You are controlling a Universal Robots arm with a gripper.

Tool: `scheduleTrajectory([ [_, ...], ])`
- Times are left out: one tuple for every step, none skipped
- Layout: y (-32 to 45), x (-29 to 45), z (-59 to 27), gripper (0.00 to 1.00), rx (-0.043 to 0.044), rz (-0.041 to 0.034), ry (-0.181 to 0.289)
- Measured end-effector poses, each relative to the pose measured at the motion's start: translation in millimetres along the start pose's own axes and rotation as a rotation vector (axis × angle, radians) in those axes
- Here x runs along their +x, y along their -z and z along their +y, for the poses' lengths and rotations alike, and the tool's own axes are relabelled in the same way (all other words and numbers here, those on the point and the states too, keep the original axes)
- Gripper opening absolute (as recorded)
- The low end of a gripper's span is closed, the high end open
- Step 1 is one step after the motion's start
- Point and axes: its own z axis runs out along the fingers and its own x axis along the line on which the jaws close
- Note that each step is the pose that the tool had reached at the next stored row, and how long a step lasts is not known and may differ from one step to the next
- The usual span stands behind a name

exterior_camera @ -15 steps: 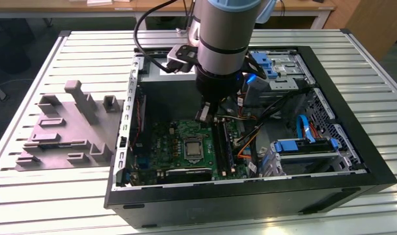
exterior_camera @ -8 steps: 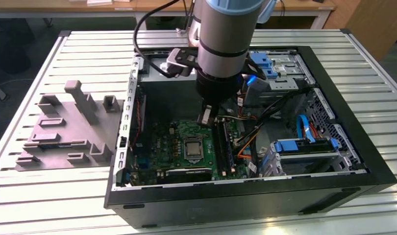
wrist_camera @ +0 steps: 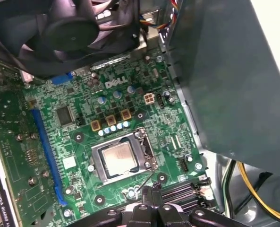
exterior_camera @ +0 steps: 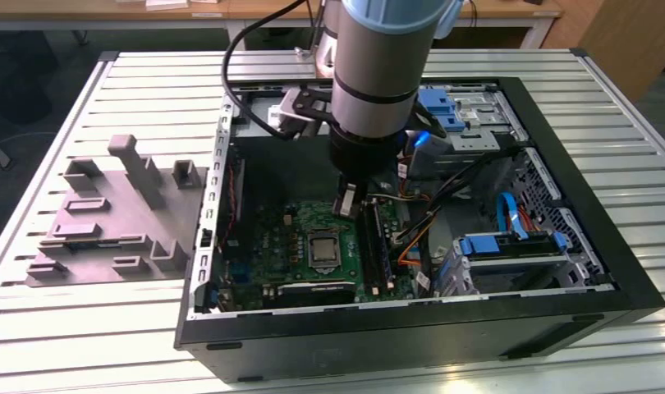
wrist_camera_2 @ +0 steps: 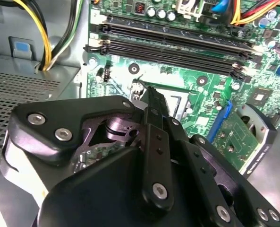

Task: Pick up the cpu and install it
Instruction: 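Install the first cpu locking lever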

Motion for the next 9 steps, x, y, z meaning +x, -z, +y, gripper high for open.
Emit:
scheduleTrajectory([
  [0.0,0.5,-0.1,0.11,0.0000,0.0001,0.000],
  [0.0,0.5,-0.1,0.11,0.0000,0.0000,0.000],
  [0.0,0.5,-0.1,0.11,0.0000,0.0000,0.000],
  [0.0,0.5,-0.2,0.11,0.0000,0.0001,0.000],
  [0.0,0.6,-0.2,0.11,0.0000,0.0000,0.000],
  [0.0,0.6,-0.2,0.11,0.0000,0.0000,0.000],
  [0.0,0.6,-0.2,0.11,0.0000,0.0000,0.000],
  [0.0,0.6,-0.2,0.11,0.0000,0.0000,0.000],
  [0.0,0.6,-0.2,0.11,0.0000,0.0000,0.000],
])
